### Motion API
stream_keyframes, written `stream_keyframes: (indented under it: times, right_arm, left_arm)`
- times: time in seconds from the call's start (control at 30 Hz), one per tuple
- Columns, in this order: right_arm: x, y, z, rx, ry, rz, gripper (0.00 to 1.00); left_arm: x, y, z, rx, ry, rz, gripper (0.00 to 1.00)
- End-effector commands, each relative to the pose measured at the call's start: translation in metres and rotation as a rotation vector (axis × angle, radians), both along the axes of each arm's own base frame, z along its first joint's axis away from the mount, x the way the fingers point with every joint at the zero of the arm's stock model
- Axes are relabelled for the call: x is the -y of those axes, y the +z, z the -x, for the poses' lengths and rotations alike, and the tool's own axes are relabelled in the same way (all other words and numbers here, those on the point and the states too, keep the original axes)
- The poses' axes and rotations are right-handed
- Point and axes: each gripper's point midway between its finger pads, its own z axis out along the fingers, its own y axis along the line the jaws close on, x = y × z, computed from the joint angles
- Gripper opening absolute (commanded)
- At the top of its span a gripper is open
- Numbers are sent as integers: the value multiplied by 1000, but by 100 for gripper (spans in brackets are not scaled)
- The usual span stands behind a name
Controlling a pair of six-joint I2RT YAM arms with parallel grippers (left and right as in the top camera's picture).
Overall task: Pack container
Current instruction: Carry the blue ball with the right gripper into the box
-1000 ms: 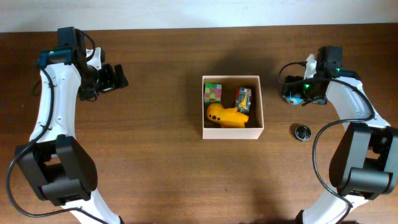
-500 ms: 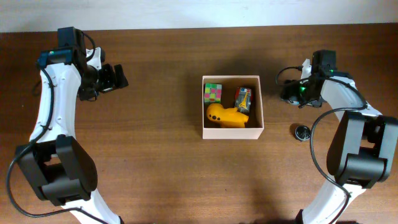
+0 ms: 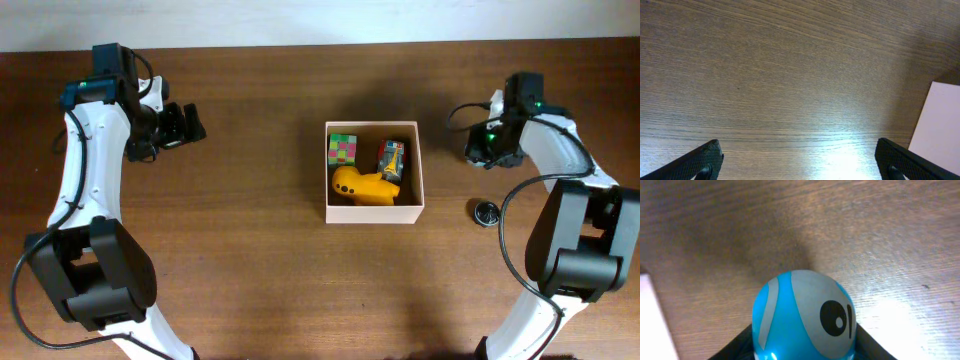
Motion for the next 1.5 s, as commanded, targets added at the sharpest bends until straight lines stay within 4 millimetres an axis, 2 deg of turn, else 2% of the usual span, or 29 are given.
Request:
stream_keyframes:
  times: [0.0, 0.1, 0.3, 0.43, 0.67, 0.83, 0.97, 1.17, 1.23, 1.33, 1.47]
  right_arm:
    - [-6, 56, -17, 92, 23, 27, 39]
    - [-21, 84, -16, 94, 54, 19, 37]
    - [-79, 139, -10, 124, 181, -1, 36]
    - [-123, 157, -4, 139, 279, -7, 36]
    - [-187, 152, 13, 115, 398, -26, 36]
    - [-216, 138, 18, 86, 454, -10, 37]
    - [-226, 114, 18, 34, 476, 2, 37]
    - [-226, 78, 13, -40, 474, 14, 39]
    - [-226, 75, 13, -49, 474, 14, 52]
    - [-226, 77, 11, -36, 474, 13, 59]
    - [-224, 90, 11, -18, 468, 11, 65]
  left_arm:
    - [-2, 13, -4, 37, -16, -18, 99]
    - [-2, 13, -4, 37, -16, -18, 99]
    - [-2, 13, -4, 37, -16, -18, 99]
    - [-2, 13, -4, 37, -16, -18, 99]
    - [-2, 13, -4, 37, -16, -18, 99]
    - [-2, 13, -4, 37, -16, -18, 99]
    - [-2, 13, -4, 37, -16, -18, 99]
    - [-2, 13, -4, 37, -16, -18, 99]
    - [-2, 13, -4, 37, -16, -18, 99]
    - [-2, 13, -4, 37, -16, -18, 99]
    - [-2, 13, -4, 37, -16, -18, 99]
